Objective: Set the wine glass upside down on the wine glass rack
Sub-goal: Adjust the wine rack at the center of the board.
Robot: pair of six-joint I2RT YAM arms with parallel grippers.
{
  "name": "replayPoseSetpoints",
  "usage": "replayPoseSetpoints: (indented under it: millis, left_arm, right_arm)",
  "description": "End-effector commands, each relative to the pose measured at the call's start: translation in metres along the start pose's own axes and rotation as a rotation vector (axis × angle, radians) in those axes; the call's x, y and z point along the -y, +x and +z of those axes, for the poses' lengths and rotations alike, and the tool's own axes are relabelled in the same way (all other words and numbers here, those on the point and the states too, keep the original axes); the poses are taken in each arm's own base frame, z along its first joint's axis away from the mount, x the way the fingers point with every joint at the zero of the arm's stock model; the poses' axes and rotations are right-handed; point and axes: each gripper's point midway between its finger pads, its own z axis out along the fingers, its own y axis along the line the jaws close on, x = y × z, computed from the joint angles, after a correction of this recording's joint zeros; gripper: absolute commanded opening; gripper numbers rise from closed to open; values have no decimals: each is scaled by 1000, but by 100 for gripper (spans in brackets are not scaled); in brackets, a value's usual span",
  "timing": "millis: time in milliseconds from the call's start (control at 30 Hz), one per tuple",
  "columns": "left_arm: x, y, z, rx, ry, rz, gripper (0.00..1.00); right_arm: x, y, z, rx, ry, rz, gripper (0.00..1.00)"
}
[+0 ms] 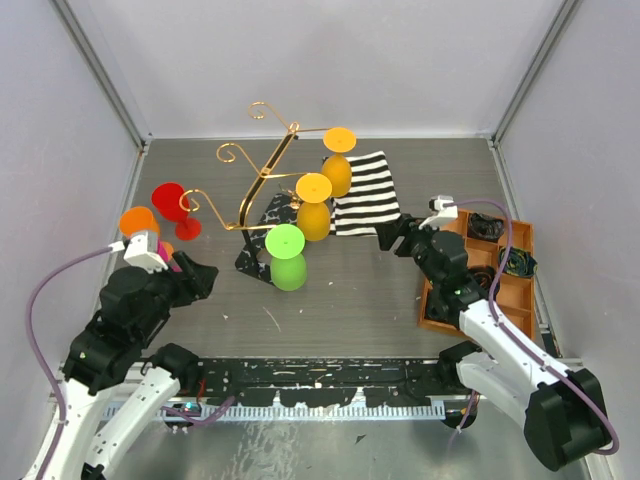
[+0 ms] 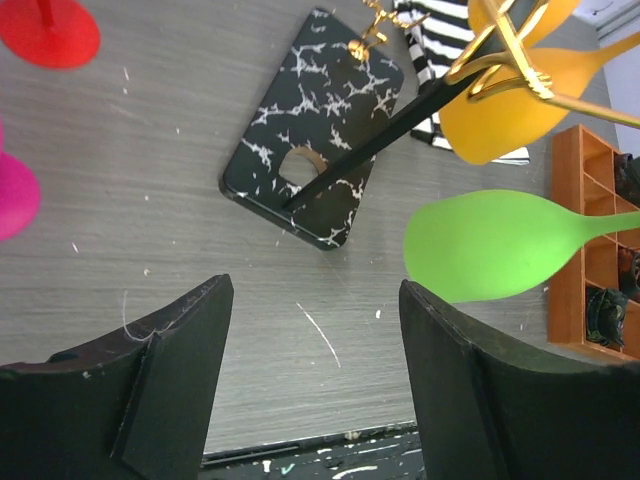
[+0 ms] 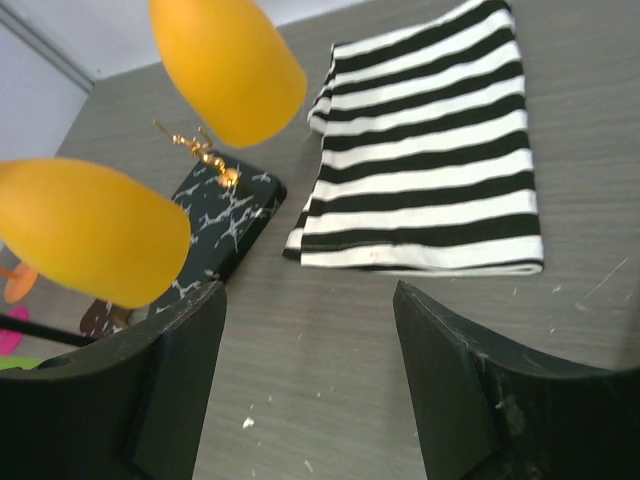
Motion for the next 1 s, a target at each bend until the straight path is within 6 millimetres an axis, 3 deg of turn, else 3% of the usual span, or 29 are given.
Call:
replayPoseSetpoints:
  millis: [0,333,500,667,967]
  left_arm:
    - [-2,4,19,21,-37,-155,76]
    - [-15,7,73,231,-35,-374,85]
    - [-10,2,96,273,-13,-397,87]
    - [-9,1,114,282,-29,-400,93]
    - [6,16,131,203,29,-395,94]
  right_arm:
    - [-11,9,-8,-58,-50,46,73]
    - [-10,20,-16,-91,-51,72,74]
    - [-9,30,-17,-121,-56,85,74]
    - [-13,33,-17,-143,-71,105,74]
    - [-16,32,-16,-153,-82,106,74]
